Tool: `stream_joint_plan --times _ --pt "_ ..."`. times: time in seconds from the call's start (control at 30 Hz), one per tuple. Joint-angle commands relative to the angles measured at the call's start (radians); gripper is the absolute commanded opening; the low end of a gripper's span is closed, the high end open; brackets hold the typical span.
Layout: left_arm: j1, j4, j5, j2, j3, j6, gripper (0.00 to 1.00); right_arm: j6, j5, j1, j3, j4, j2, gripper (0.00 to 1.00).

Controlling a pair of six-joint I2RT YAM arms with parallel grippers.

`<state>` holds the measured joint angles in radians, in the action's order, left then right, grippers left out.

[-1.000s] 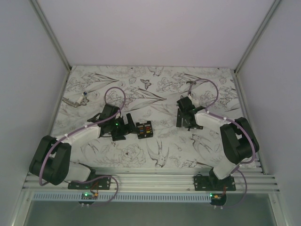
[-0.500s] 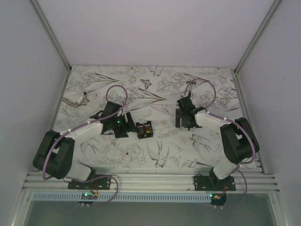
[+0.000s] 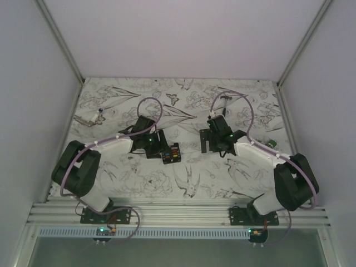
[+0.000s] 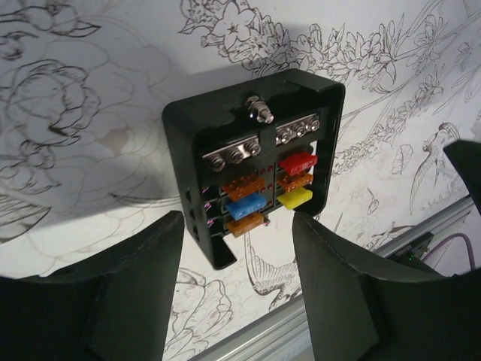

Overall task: Snap on the fuse box
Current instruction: Pick up the fuse box cover from the center of the board, then close the fuse box cover on the fuse box base.

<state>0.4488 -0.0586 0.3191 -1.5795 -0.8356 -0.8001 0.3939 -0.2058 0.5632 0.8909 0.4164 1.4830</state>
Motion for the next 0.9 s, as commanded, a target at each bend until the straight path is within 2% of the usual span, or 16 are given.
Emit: stream_joint_plan --times 0.0,0.2,0.37,0.67,0.87 --pt "0.032 0.018 0.0 -0.053 -0.044 -0.027 0.62 -0.034 0.059 0.036 0.015 -0.027 -0.044 0.85" --pt "0.064 0.068 -0.002 -0.086 -0.057 -0.07 0.63 -0.054 0.121 0.074 0.045 -0.031 -0.04 0.84" --pt "0.059 0.083 -0.008 -0.045 -0.017 -0.071 0.68 -0.058 0.156 0.136 0.111 -0.034 0.016 0.84" --pt "-0.089 0.079 -0.017 0.197 0.181 -0.067 0.85 -0.035 0.152 0.25 0.292 0.002 0.207 0.84" --pt "-0.162 0.07 -0.019 0.289 0.269 -0.059 0.95 0.026 0.099 0.312 0.4 0.042 0.315 0.85"
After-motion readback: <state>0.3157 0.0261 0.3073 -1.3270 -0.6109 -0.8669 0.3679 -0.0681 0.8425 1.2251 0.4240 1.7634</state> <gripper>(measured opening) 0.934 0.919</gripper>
